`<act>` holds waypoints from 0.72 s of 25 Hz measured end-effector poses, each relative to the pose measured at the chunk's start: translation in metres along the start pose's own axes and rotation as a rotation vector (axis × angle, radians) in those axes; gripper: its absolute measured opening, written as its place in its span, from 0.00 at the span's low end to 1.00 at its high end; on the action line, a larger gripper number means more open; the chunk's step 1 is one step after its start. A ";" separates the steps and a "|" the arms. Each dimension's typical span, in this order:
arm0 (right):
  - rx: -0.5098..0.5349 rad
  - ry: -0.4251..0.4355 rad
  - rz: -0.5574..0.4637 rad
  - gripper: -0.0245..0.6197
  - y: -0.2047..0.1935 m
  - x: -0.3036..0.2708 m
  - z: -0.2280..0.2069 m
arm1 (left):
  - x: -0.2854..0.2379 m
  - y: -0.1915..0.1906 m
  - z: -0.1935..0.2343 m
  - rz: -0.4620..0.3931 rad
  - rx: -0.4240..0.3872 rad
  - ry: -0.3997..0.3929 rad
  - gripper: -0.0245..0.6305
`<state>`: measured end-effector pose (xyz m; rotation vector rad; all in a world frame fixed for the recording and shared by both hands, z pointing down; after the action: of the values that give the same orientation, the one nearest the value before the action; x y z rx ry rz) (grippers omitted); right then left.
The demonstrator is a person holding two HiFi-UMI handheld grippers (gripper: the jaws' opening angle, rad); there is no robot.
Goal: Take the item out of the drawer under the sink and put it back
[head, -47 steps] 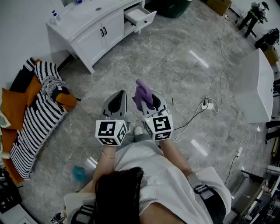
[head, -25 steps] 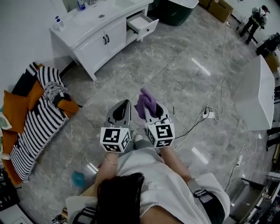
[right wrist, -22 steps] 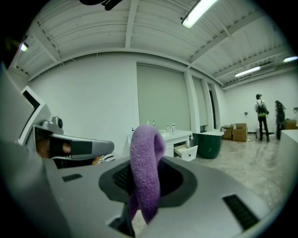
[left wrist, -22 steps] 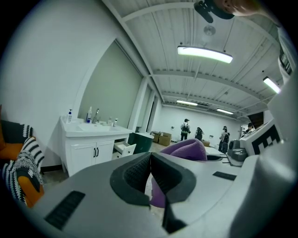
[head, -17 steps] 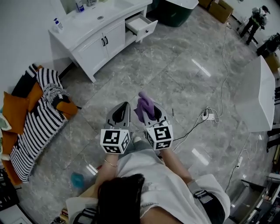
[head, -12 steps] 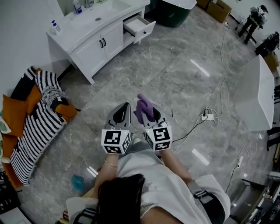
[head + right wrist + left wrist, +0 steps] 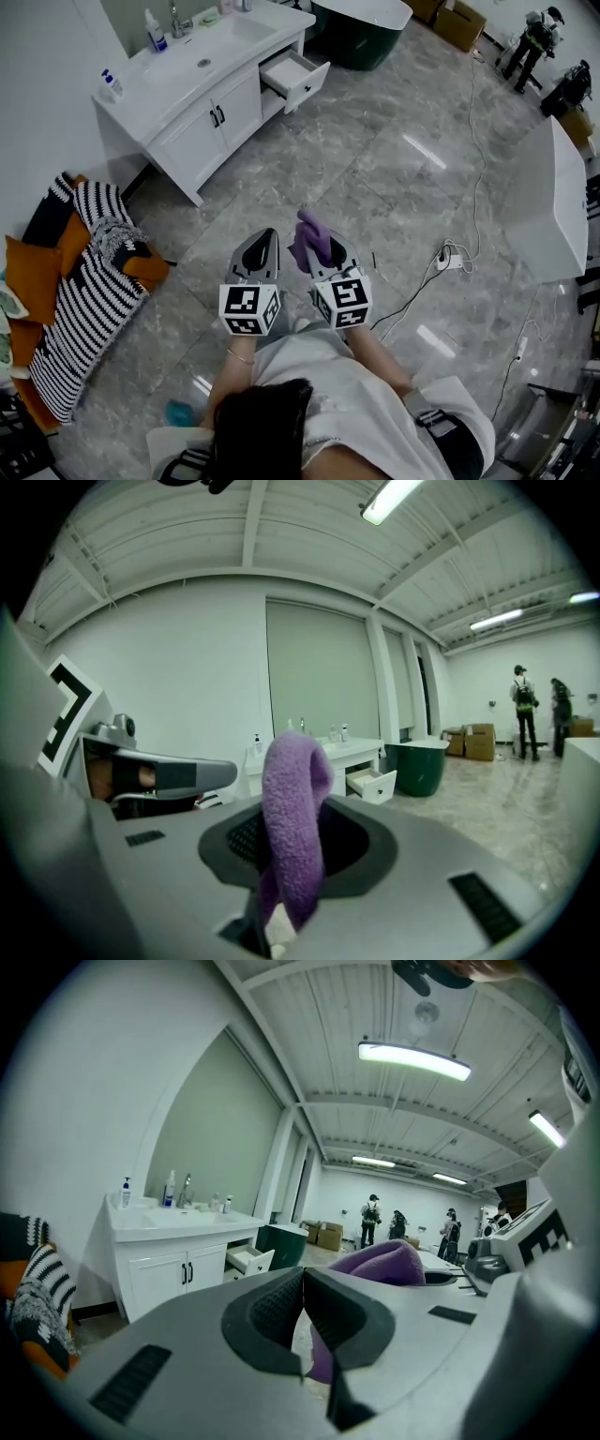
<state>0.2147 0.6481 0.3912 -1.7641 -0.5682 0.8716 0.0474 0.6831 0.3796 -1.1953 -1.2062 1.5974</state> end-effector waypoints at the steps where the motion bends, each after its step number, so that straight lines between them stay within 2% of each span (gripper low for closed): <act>1: -0.001 -0.001 0.001 0.20 0.002 -0.009 0.000 | -0.006 0.002 0.007 0.001 0.000 0.000 0.04; 5: 0.007 -0.014 0.006 0.20 0.014 -0.043 0.002 | -0.027 0.009 0.037 -0.009 0.007 0.017 0.04; 10: -0.004 -0.031 0.004 0.20 0.028 -0.082 0.004 | -0.054 0.018 0.073 0.013 0.022 -0.010 0.04; 13: -0.001 -0.044 0.012 0.20 0.032 -0.098 0.007 | -0.061 0.022 0.092 -0.009 0.031 0.010 0.04; 18: -0.018 -0.059 0.009 0.20 0.039 -0.122 0.007 | -0.080 0.027 0.113 0.001 0.042 -0.090 0.04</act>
<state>0.1319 0.5502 0.3882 -1.7628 -0.6082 0.9301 -0.0442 0.5756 0.3822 -1.1076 -1.2231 1.6844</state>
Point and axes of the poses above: the fingertips, and each gripper's own axes: x backward along the fingers, z to its left, y out of its top, the point moved 10 cm from there along x, backward along the fingers, and after that the axes turned 7 degrees about -x, right-handed, at the moved point
